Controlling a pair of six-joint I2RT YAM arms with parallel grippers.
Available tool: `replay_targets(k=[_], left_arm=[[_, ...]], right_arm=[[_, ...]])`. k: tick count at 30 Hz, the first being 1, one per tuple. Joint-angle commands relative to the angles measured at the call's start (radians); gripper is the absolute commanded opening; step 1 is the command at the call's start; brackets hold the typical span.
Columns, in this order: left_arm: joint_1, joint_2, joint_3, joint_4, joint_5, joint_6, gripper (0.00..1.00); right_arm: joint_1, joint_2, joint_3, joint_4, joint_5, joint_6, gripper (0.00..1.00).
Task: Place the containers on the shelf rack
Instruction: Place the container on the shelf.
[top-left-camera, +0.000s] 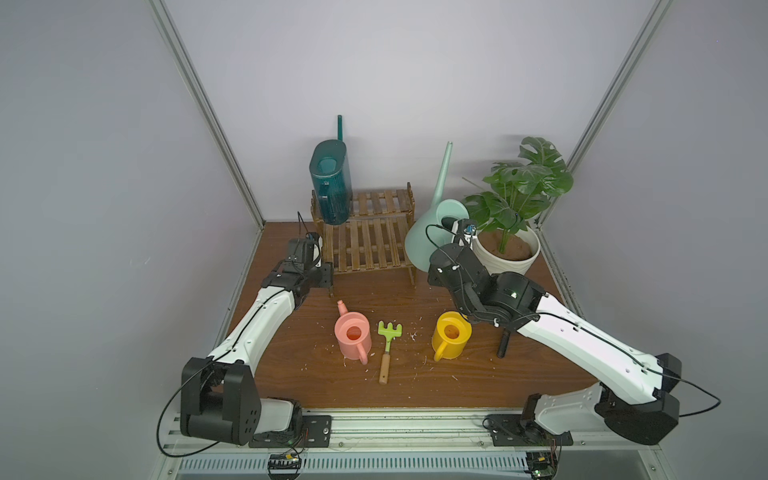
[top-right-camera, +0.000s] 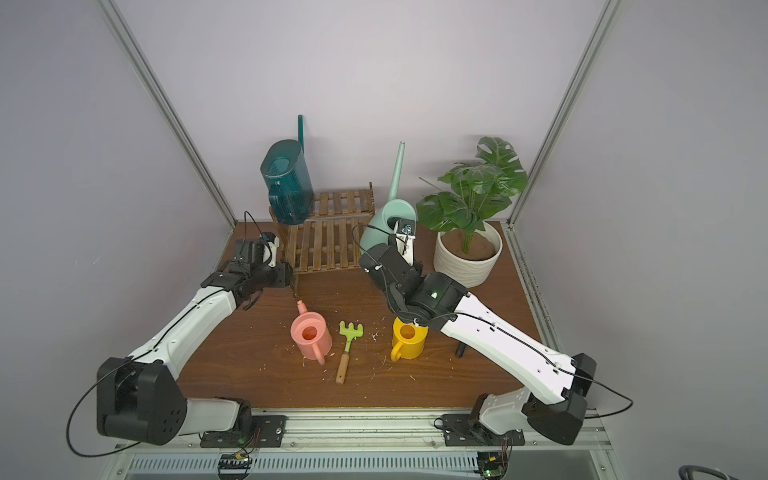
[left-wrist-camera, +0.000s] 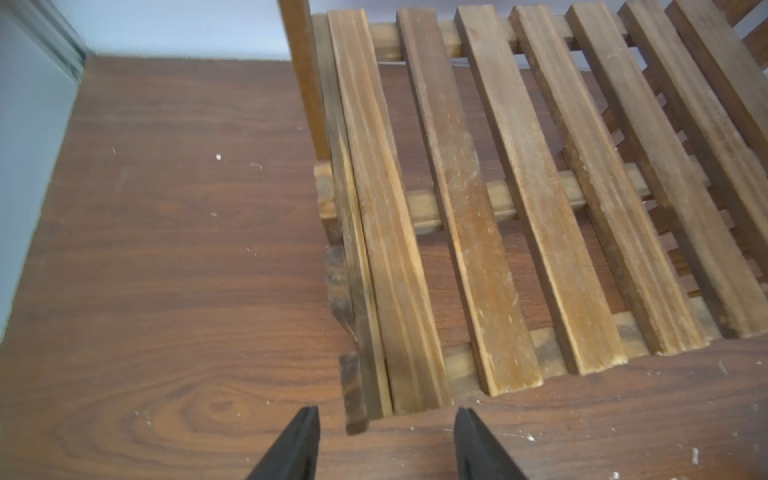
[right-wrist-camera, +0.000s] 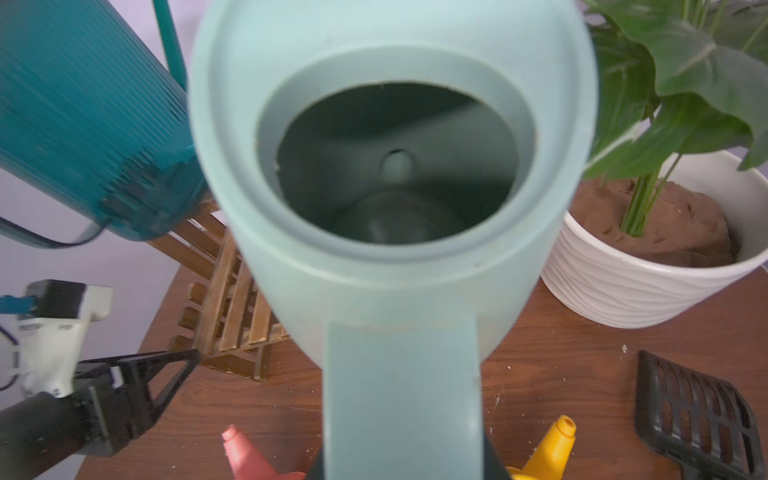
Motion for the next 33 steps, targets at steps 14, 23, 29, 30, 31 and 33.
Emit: replay_targets(k=[14,23,29,30,31,33], left_arm=[[0.011,0.013,-0.059,0.134,-0.026,0.006,0.26],[0.01,-0.006,-0.078,0.139,0.029,0.005,0.14],[0.009,-0.006,-0.084,0.139,0.085,0.002,0.08],[0.009,-0.005,-0.086,0.14,0.091,0.003,0.07],[0.009,-0.005,-0.087,0.14,0.096,0.004,0.07],[0.009,-0.005,-0.093,0.141,0.11,0.004,0.06]], right_arm=[[0.0,0.234,0.43,-0.038,-0.02,-0.179,0.03],[-0.01,0.52,0.926,-0.229,0.014,-0.233,0.03],[-0.054,0.598,1.017,-0.237,-0.02,-0.227,0.02],[-0.058,0.604,1.017,-0.237,-0.02,-0.228,0.02],[-0.061,0.608,1.017,-0.236,-0.021,-0.226,0.02],[-0.067,0.614,1.016,-0.234,-0.015,-0.223,0.02]])
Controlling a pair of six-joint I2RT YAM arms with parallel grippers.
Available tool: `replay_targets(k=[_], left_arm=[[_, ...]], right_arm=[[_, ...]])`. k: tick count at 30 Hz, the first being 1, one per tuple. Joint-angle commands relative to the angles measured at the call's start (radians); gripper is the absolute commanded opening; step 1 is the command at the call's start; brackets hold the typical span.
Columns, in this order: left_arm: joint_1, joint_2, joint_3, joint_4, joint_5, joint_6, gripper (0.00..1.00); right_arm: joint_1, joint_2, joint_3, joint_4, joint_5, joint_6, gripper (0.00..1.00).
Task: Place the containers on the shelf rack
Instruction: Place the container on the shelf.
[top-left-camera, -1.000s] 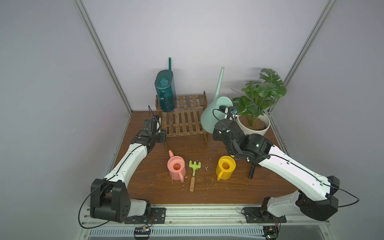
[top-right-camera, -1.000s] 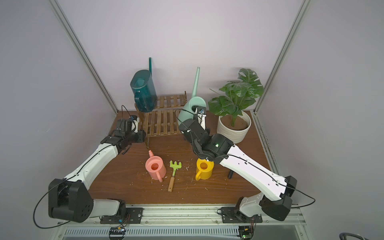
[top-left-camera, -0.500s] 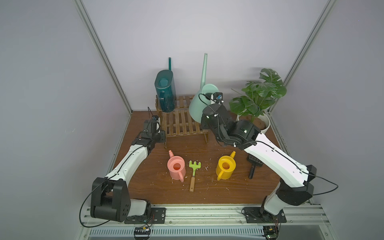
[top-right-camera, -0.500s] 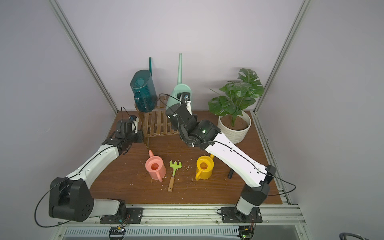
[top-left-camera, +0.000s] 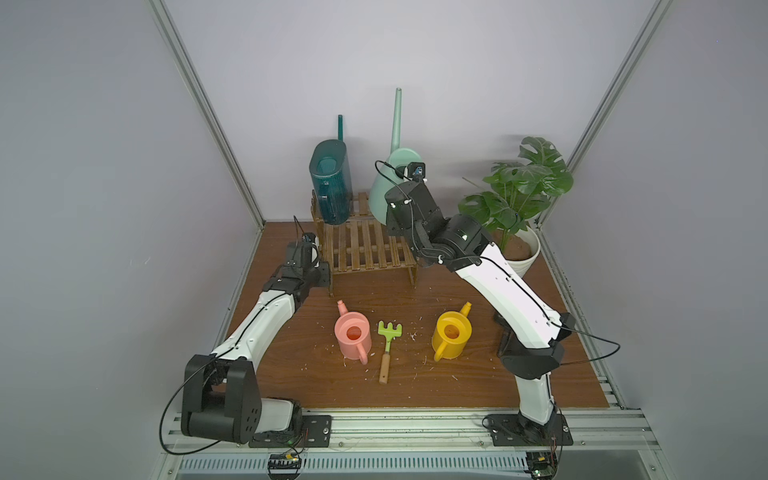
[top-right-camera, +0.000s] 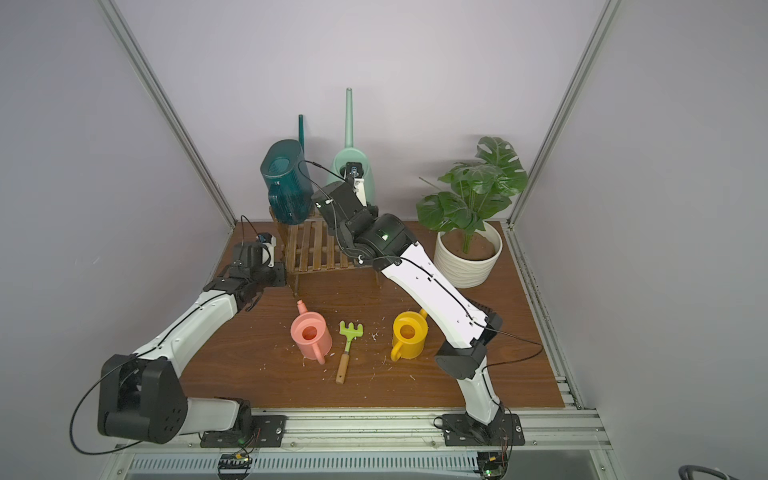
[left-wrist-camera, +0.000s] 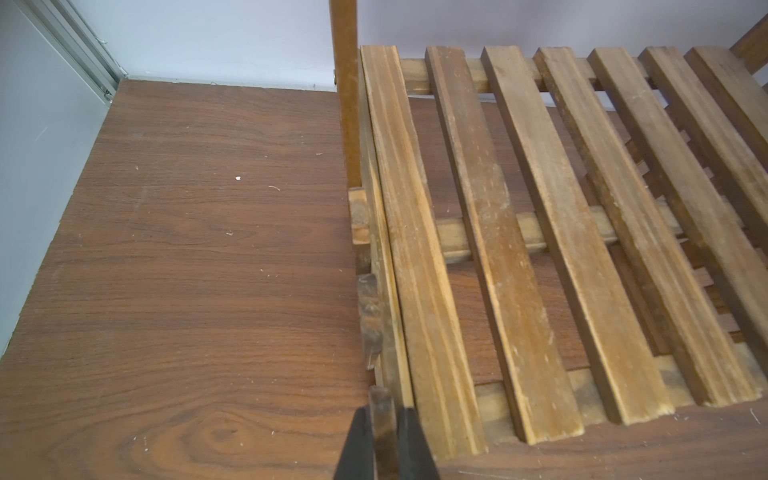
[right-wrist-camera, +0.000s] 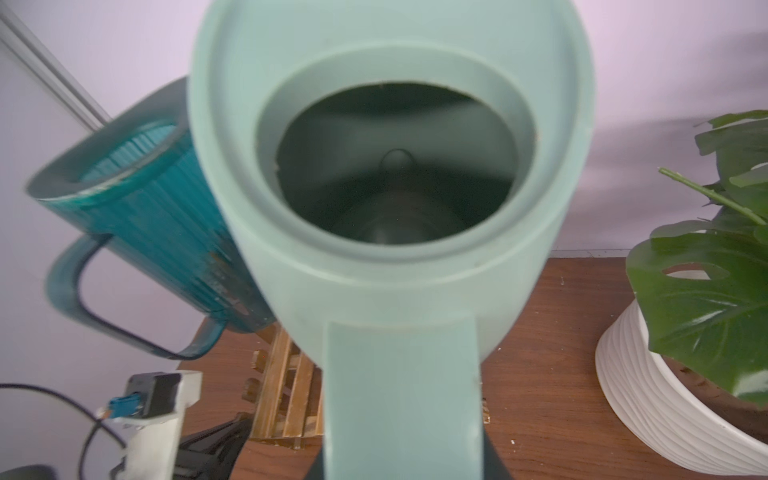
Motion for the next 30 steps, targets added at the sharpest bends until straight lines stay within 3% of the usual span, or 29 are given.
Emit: replay_targets(k=[1,10,30], left_arm=[[-0.002,-0.01,-0.023,0.013,0.111,0.016,0.06],[-0.037,-0.022,-0.052,0.016,0.144,0.033,0.0],[-0.094,-0.031,-0.085,0.029,0.176,-0.001,0.01]], right_arm=[[-0.007,-0.008,0.03,0.033,0.025,-0.006,0.02],[-0.014,0.017,0.029,0.049,0.029,-0.012,0.01],[-0.023,0.046,-0.009,0.045,0.08,0.044,0.01]])
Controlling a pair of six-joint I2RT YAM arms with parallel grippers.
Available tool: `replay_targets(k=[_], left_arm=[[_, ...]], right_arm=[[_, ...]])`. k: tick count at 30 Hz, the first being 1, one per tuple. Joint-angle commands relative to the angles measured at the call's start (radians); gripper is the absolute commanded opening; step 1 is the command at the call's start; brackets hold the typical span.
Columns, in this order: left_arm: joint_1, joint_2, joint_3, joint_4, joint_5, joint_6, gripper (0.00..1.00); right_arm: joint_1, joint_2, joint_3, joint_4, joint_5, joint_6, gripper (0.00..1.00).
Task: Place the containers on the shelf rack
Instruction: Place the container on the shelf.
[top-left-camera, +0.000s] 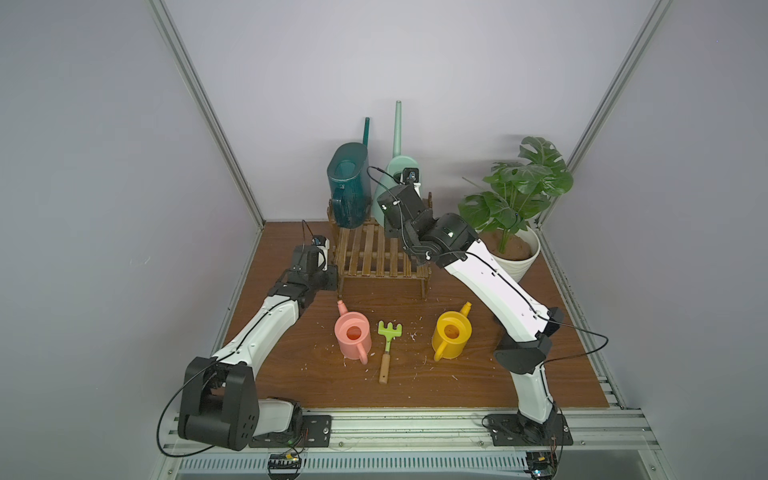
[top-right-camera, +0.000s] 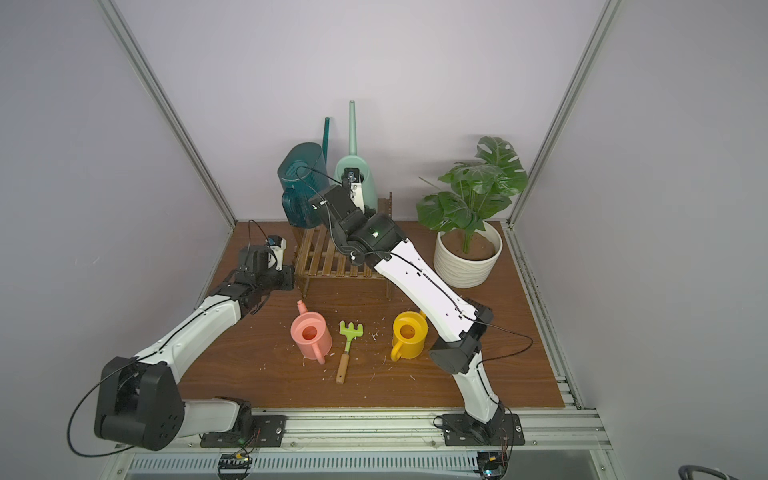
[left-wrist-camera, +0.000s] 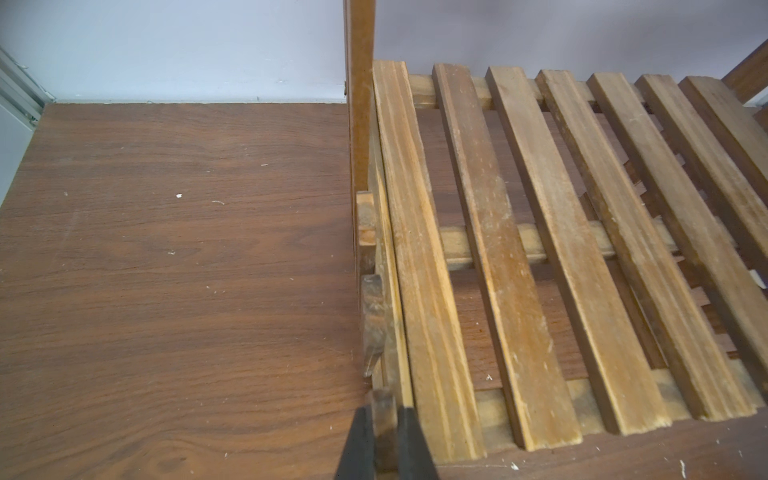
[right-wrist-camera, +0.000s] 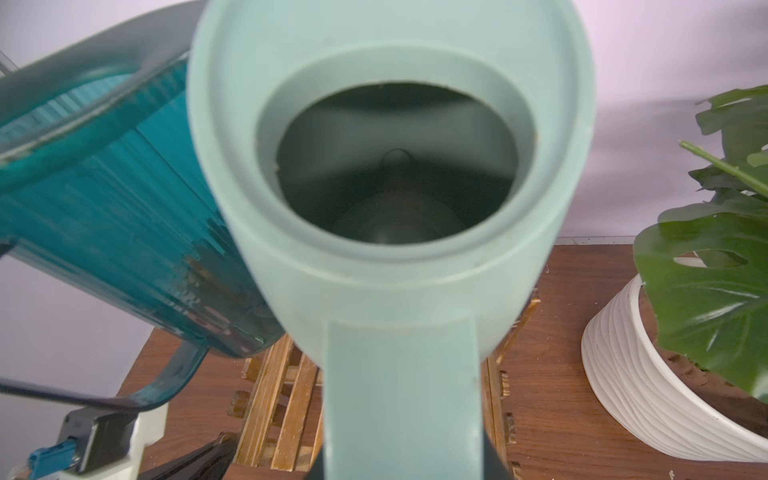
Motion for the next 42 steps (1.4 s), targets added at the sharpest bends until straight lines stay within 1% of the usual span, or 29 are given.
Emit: replay_targets(k=[1,8,17,20,23,37,40,42], left_arm=[[-0.034,-0.004,-0.031,-0.04,0.124,-0.014,0.02],[-0.034,-0.012,-0.042,-0.034,0.128,-0.016,0.04],[-0.035,-0.043,-0.071,-0.015,0.129,-0.012,0.05],[-0.035,-0.053,-0.08,-0.011,0.125,-0.01,0.05],[-0.035,-0.061,-0.086,-0.008,0.124,-0.007,0.06],[-0.034,-0.071,-0.091,-0.005,0.119,-0.006,0.06],[-0.034,-0.071,-0.089,-0.007,0.118,-0.005,0.06],[-0.035,-0.074,-0.091,-0.005,0.114,-0.004,0.06]], right_arm=[[-0.007,0.0,0.003,0.052,0.062,0.028,0.01],[-0.007,0.019,0.007,0.012,0.107,0.051,0.01],[-0.007,0.057,0.023,0.004,0.131,0.059,0.07],[-0.009,0.065,0.028,-0.001,0.143,0.069,0.14],[-0.01,0.068,0.028,-0.001,0.152,0.075,0.18],[-0.014,0.093,0.048,0.004,0.144,0.072,0.29],[-0.016,0.101,0.059,0.01,0.137,0.067,0.33],[-0.017,0.108,0.065,0.01,0.137,0.067,0.34]])
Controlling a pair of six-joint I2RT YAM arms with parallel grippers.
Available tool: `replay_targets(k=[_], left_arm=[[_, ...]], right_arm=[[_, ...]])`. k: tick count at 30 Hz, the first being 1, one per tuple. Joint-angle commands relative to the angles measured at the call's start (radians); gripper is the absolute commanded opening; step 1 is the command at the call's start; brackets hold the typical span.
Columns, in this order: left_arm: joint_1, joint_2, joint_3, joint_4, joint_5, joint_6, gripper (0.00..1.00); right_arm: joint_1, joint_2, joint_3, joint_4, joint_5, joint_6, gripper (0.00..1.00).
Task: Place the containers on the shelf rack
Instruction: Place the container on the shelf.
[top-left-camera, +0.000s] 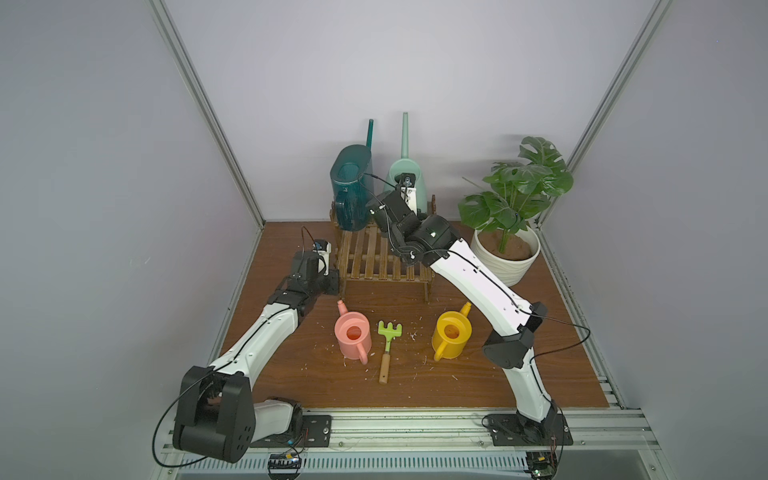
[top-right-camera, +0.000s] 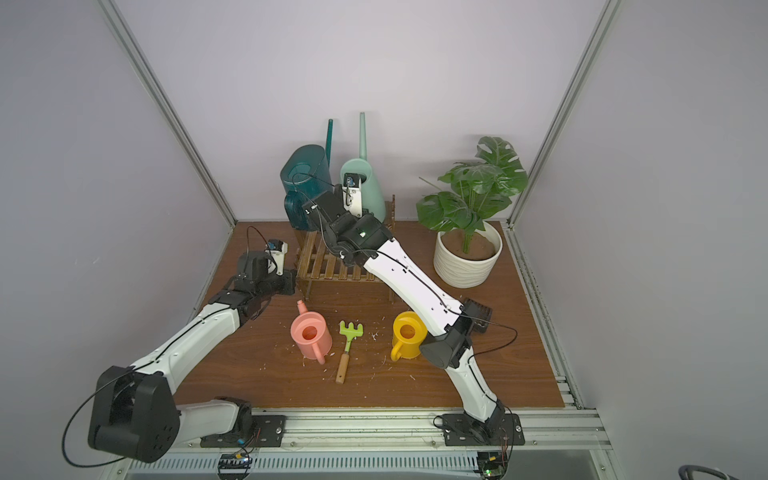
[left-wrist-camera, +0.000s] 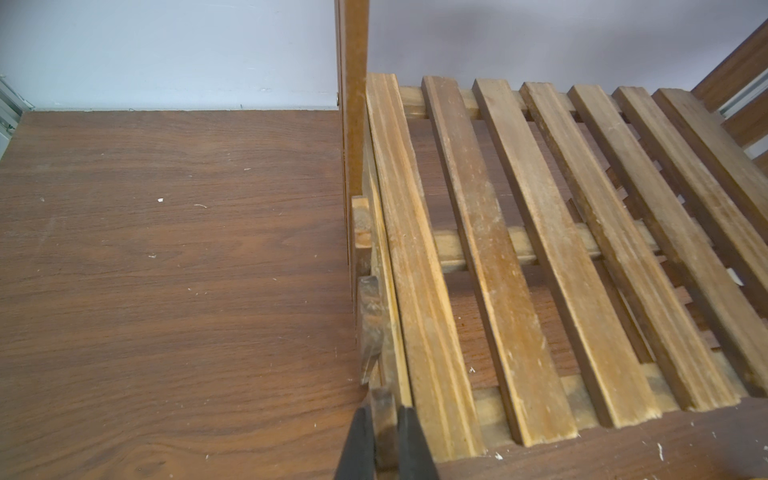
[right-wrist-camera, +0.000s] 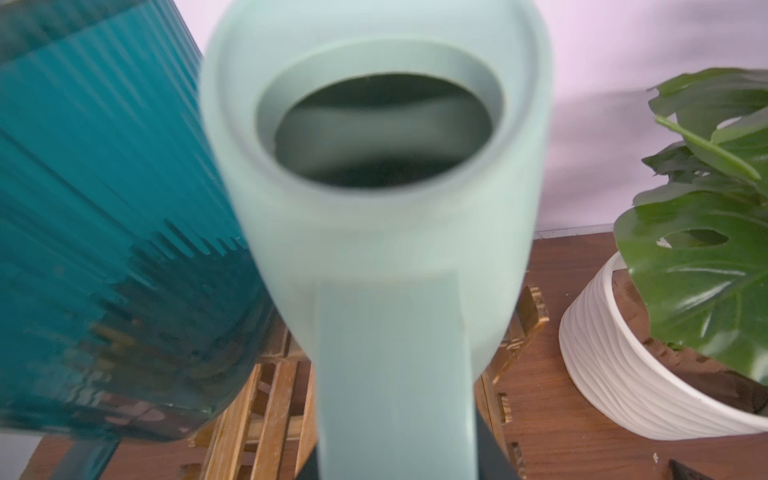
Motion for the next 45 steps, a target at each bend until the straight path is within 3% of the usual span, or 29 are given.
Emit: replay_targets(k=[1,13,20,31,45], left_arm=[[-0.022,-0.023,-0.025,-0.055,0.09,0.0,0.06],[-0.022,-0.028,-0.038,-0.047,0.089,0.004,0.07],[-0.022,-0.031,-0.032,-0.05,0.068,0.006,0.2],[-0.022,-0.019,-0.011,-0.056,0.054,0.006,0.31],[-0.022,-0.016,-0.011,-0.058,0.045,0.008,0.33]], right_arm=[[-0.008,0.016,0.025,0.013,0.014,0.003,0.35],[-0.006,0.01,0.021,0.008,-0.002,0.019,0.36],[0.005,-0.009,0.018,0.007,-0.01,0.024,0.38],[0.019,-0.063,-0.051,0.004,0.013,0.044,0.42],[0.019,-0.142,-0.198,0.002,0.072,0.093,0.46]])
